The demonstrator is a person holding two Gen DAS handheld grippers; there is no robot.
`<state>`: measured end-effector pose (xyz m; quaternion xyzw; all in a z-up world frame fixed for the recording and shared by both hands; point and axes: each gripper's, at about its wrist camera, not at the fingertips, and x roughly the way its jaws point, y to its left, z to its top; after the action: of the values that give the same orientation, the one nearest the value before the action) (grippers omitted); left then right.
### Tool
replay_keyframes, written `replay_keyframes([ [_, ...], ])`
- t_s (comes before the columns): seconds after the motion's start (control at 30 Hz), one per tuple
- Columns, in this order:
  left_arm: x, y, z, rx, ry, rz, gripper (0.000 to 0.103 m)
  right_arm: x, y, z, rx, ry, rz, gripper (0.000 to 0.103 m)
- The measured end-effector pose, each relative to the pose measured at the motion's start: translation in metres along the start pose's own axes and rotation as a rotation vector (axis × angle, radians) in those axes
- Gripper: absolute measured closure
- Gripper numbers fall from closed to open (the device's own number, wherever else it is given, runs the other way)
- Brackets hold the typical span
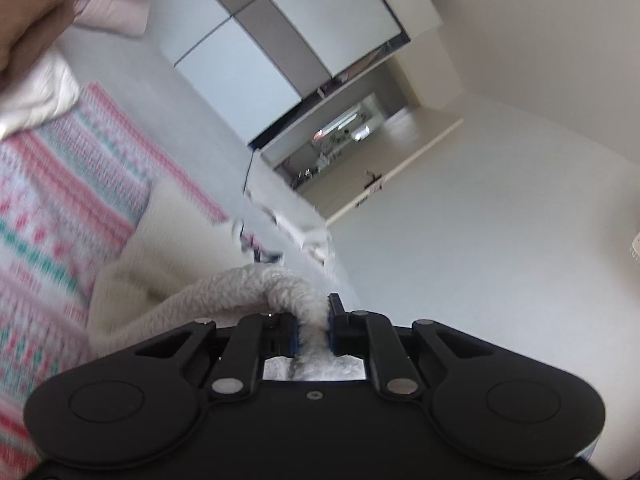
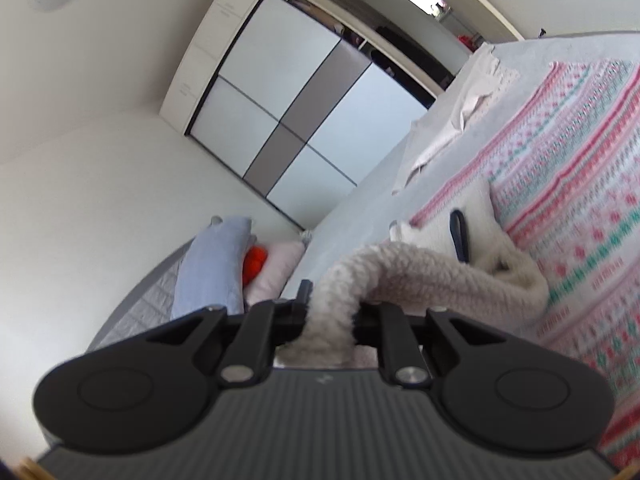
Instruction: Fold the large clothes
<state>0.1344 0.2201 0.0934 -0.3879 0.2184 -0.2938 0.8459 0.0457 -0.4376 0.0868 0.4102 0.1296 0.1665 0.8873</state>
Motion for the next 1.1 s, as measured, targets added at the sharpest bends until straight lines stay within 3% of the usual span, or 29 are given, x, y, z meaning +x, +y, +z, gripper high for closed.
replay_keyframes([
  [0.23, 0.085, 0.011, 0.047, 0.017, -0.093, 0.032, 0.090, 0.084, -0.010, 0.048, 0.005, -0.035, -0.056, 0.090],
  [0.4, 0.154, 0.041, 0.075, 0.027, -0.136, 0.113, 0.090, 0.150, -0.039, 0.076, 0.032, -0.054, -0.125, 0.090],
  [0.57, 0.223, 0.087, 0.084, 0.040, -0.106, 0.207, 0.089, 0.218, -0.084, 0.086, 0.065, -0.015, -0.190, 0.090],
  [0.73, 0.275, 0.146, 0.074, -0.022, -0.046, 0.296, 0.085, 0.269, -0.136, 0.078, 0.136, 0.048, -0.285, 0.086],
  [0.87, 0.281, 0.165, 0.072, -0.100, -0.015, 0.272, 0.085, 0.281, -0.165, 0.072, 0.207, 0.080, -0.279, 0.083],
  [0.9, 0.277, 0.163, 0.075, -0.114, -0.011, 0.244, 0.078, 0.278, -0.168, 0.076, 0.227, 0.089, -0.240, 0.078],
  [0.93, 0.271, 0.160, 0.078, -0.121, -0.015, 0.216, 0.064, 0.274, -0.170, 0.080, 0.245, 0.097, -0.186, 0.073],
  [0.97, 0.265, 0.157, 0.081, -0.119, -0.029, 0.197, 0.053, 0.269, -0.172, 0.086, 0.264, 0.093, -0.130, 0.059],
  [1.0, 0.254, 0.150, 0.085, -0.104, -0.065, 0.183, 0.025, 0.261, -0.172, 0.093, 0.277, 0.068, -0.088, 0.045],
  [1.03, 0.245, 0.143, 0.089, -0.065, -0.124, 0.188, 0.000, 0.252, -0.171, 0.099, 0.275, 0.034, -0.063, 0.040],
  [1.1, 0.233, 0.131, 0.096, 0.059, -0.181, 0.177, 0.000, 0.242, -0.164, 0.111, 0.205, -0.018, -0.079, 0.031],
])
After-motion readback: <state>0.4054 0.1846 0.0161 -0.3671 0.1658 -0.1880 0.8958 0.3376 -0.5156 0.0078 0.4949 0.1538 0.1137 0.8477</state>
